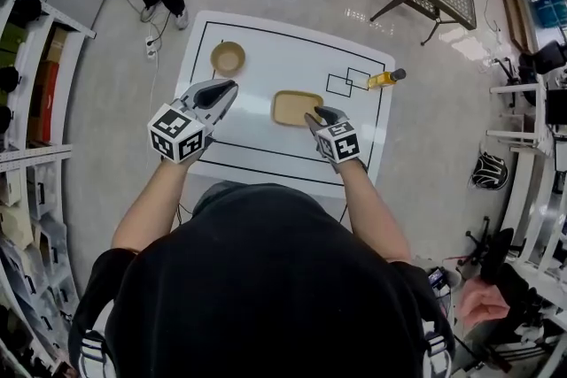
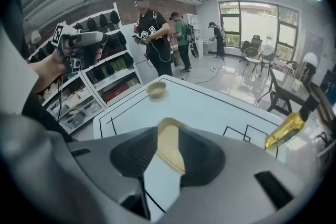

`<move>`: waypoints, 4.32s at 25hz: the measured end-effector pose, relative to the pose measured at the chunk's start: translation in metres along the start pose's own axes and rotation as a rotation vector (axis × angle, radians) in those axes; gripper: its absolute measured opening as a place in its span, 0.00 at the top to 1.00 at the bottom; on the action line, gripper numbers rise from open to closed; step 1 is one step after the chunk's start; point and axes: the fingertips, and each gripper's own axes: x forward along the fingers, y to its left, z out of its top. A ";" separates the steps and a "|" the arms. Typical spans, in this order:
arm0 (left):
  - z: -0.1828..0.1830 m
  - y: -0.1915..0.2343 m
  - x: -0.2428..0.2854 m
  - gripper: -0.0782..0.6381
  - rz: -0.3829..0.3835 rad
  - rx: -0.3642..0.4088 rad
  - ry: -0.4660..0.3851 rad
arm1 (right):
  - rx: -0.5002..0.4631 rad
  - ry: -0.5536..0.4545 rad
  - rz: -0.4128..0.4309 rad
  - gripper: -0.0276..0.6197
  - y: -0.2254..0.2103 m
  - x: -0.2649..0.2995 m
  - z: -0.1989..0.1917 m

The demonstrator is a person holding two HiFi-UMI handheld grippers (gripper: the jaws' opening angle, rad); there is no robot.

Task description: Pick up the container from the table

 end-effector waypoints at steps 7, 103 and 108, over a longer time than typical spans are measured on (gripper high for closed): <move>-0.010 0.007 0.005 0.84 0.012 -0.019 0.013 | -0.026 0.054 0.054 0.72 0.009 0.025 -0.014; -0.038 0.005 0.012 0.84 0.049 -0.106 0.025 | -0.296 0.345 0.113 0.91 0.019 0.087 -0.095; -0.031 0.004 0.006 0.84 0.045 -0.090 0.020 | -0.303 0.344 0.106 0.92 0.022 0.082 -0.090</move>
